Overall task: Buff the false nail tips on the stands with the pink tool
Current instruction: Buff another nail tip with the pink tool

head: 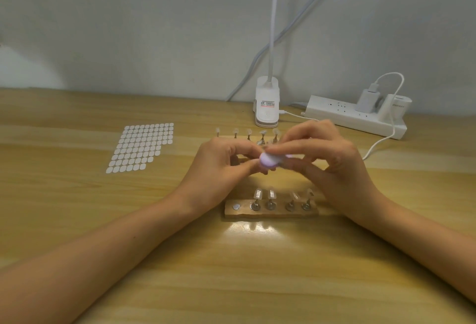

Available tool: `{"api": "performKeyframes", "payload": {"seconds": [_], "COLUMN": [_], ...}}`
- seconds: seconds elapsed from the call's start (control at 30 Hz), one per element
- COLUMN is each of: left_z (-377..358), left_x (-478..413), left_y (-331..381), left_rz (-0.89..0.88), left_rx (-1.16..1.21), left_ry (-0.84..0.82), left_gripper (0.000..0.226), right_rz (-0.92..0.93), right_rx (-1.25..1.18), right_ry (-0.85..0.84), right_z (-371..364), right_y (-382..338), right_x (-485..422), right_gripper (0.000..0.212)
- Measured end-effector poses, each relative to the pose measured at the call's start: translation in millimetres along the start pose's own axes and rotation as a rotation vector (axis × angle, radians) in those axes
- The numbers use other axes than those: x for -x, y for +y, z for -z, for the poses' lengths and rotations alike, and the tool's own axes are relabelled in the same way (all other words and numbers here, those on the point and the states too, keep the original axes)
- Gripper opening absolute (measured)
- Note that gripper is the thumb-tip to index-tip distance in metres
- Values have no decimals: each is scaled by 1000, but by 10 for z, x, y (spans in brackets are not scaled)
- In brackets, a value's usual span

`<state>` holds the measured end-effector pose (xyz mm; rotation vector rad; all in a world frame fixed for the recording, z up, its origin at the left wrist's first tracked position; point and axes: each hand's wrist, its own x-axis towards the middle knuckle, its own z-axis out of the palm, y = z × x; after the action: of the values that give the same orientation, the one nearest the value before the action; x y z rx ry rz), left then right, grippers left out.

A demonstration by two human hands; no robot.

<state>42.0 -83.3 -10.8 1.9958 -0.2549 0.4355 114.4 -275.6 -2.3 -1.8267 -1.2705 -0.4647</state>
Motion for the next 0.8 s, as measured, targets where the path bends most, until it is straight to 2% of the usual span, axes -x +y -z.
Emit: {"api": "performKeyframes", "payload": {"seconds": [0.07,0.17,0.27,0.4,0.5,0.6,0.73,0.8], "left_z": [0,12,7,3,-1,-1,-3,-5], "left_x": [-6,-4,7,10,6,9,10,6], "left_y": [-3,1,2,26,25,18,11,11], "left_rz": [0,-5,-25,-29,-20,-32,-15,-17], "left_rx": [0,18,-30,-3,-13,-18,-24,-14], "left_ry": [-1,-18,-23,-24,-16,-30,-23,-28], "left_gripper": [10,14,16,9,6,11,7,9], "right_rz": [7,-99,28,-99,-12,-112,20,-68], "right_rx": [2,-24,17,-28,11,-38,26,-8], "right_ry": [-7,48,-2,58,16,59,10,46], "right_z": [-12,18,-16,3,-4,1,-20,-6], "right_y": [4,1,-21,-16,-2,-7,-11,2], "right_x": [3,-16,16,1,14,0,11,7], "right_gripper": [22,22,22,23,23,21,22,21]}}
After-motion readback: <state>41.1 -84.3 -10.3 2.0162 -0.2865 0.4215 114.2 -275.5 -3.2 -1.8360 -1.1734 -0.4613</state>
